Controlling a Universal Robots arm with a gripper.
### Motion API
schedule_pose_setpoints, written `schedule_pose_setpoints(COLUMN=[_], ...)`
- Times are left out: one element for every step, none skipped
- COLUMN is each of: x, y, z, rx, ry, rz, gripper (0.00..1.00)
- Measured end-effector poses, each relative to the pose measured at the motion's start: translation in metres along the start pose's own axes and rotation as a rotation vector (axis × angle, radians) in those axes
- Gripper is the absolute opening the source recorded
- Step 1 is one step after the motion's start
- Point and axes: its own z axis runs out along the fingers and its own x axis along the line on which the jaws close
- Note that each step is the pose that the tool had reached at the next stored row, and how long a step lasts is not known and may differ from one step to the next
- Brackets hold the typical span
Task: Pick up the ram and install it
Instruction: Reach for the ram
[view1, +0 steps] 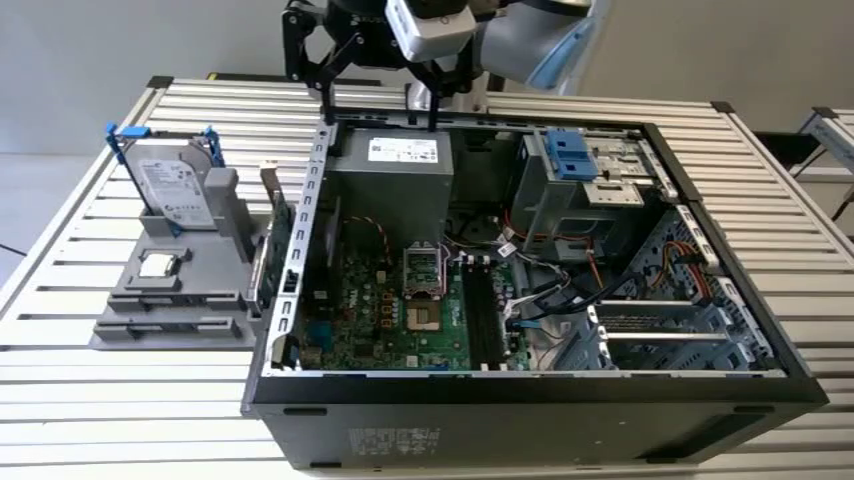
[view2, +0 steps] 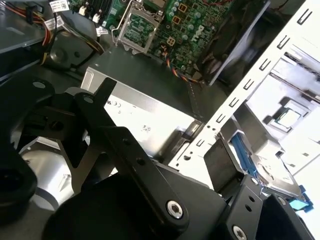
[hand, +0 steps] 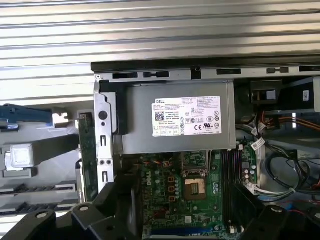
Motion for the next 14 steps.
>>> schedule_pose_setpoints(x=[0.0006, 0.0011, 0.0017, 0.0023, 0.0028, 0.0034, 0.0039, 0.0046, 0.0051, 0.0057, 0.0063, 0.0070, 0.0078, 0.0085], y=[0.0000, -0.0001, -0.0001, -0.0001, -0.0002, -0.0002, -0.0003, -0.0003, -0.0003, -0.0004, -0.0005, -0.0005, -0.0005, -0.0006], z=[0.0000, 0.0000, 0.0000, -0.0001, -0.0001, -0.0001, -0.0001, -0.0001, -0.0001, -0.0001, -0.0001, -0.0001, -0.0002, -0.0002], rx=[0.0000, 0.0000, 0.0000, 0.0000, 0.0000, 0.0000, 0.0000, 0.0001, 0.0000, 0.0000, 0.0000, 0.0000, 0.0000, 0.0000], ry=[0.0000, 0.0000, 0.0000, 0.0000, 0.0000, 0.0000, 0.0000, 0.0000, 0.0000, -0.0001, -0.0001, -0.0001, 0.0000, 0.0000], rz=[0.000, 0.000, 0.000, 0.000, 0.000, 0.000, 0.000, 0.000, 0.000, 0.000, 0.000, 0.000, 0.000, 0.000], gripper=[1.00, 1.00, 1.00, 1.00, 1.00, 1.00, 1.00, 1.00, 1.00, 1.00, 1.00, 1.00, 1.00, 1.00])
